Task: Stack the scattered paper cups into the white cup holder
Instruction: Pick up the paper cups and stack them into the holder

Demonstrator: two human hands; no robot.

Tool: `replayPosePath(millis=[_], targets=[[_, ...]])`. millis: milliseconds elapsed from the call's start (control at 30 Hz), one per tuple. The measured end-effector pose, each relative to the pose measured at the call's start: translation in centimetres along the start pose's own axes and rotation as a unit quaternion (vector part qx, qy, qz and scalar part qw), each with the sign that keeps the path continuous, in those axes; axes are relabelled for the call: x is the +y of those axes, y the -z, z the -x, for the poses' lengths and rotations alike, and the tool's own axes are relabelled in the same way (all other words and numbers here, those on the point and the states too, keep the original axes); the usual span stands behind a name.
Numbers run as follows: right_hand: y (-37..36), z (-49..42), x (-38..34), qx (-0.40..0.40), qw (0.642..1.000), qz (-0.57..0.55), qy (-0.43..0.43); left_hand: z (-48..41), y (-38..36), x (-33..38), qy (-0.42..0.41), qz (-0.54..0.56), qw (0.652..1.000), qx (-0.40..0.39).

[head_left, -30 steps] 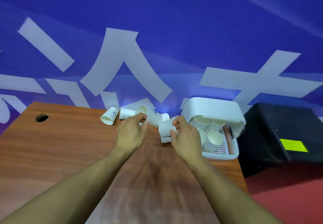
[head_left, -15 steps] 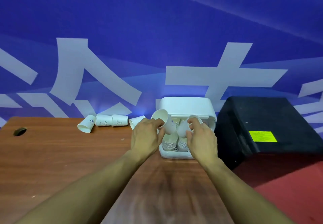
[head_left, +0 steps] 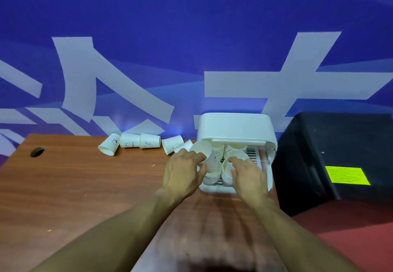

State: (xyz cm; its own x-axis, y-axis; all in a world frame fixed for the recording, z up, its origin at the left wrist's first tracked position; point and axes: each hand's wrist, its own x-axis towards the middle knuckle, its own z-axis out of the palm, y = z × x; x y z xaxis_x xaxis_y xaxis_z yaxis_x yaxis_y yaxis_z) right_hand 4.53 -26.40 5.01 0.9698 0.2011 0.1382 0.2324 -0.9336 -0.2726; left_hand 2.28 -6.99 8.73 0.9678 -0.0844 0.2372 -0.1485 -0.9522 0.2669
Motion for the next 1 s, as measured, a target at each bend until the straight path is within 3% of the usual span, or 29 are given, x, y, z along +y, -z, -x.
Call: replayPosePath(millis=[167,467,1000], targets=[[-3.3,-0.2,0.9,-0.012,0.999,-0.002,0.034,-0.6,-1.6,-0.8,-0.019,-0.012,1.0,-0.021],[-5.3,-0.4,1.2,0.014,0.996,-0.056,0.063,-1.2,-4.2,-2.0,-0.131,-0.011,0.99,-0.052],[-5.9,0.1,1.4,0.024,0.993,-0.108,0.034,-1.8,-6.6,-0.8,-0.091,0.013,0.975,-0.204]])
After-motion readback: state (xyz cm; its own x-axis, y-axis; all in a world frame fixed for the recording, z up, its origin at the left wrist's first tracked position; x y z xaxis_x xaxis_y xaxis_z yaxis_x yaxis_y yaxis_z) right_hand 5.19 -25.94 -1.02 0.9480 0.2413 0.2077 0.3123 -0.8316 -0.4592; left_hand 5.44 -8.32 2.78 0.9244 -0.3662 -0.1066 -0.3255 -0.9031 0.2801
